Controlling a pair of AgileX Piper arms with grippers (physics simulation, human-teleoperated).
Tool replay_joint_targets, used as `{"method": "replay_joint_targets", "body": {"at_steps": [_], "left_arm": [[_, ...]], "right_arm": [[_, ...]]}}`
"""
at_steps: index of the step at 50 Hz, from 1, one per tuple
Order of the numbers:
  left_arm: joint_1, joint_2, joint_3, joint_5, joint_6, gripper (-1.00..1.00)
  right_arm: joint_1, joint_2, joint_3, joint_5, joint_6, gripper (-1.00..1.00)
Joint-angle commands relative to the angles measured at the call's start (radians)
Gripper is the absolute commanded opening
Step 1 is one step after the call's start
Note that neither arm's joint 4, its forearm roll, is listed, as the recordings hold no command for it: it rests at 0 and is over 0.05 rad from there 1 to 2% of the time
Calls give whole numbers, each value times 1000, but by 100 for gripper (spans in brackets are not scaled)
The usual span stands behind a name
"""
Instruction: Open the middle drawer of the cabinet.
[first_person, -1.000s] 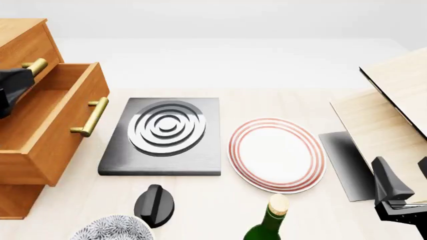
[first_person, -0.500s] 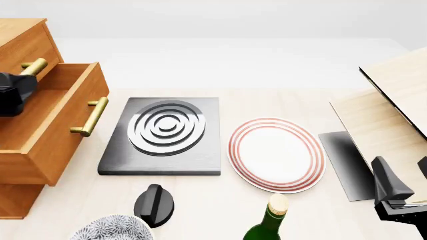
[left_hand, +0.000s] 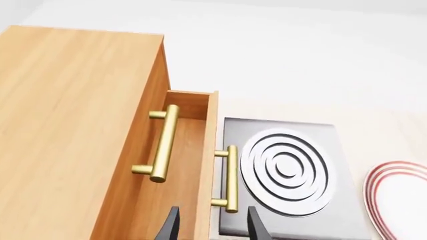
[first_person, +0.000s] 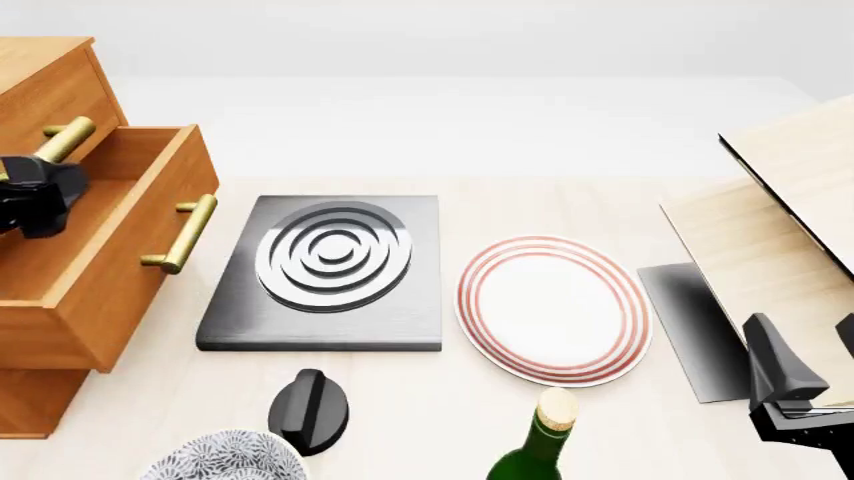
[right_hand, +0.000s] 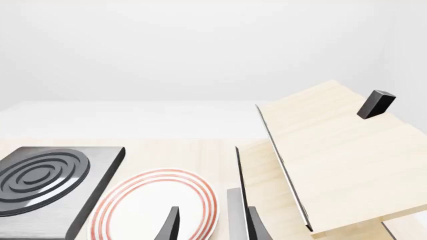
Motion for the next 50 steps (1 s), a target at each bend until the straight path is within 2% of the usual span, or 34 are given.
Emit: {"method": "replay_joint_targets", "body": {"at_steps": [1,50], "left_arm": [[8,25,22,-24,-15,100],[15,94,89,-91,-16,100]], "right_arm": [[-2,-52,0,48,1,100],[-2,-52,0,49,0,100]]}}
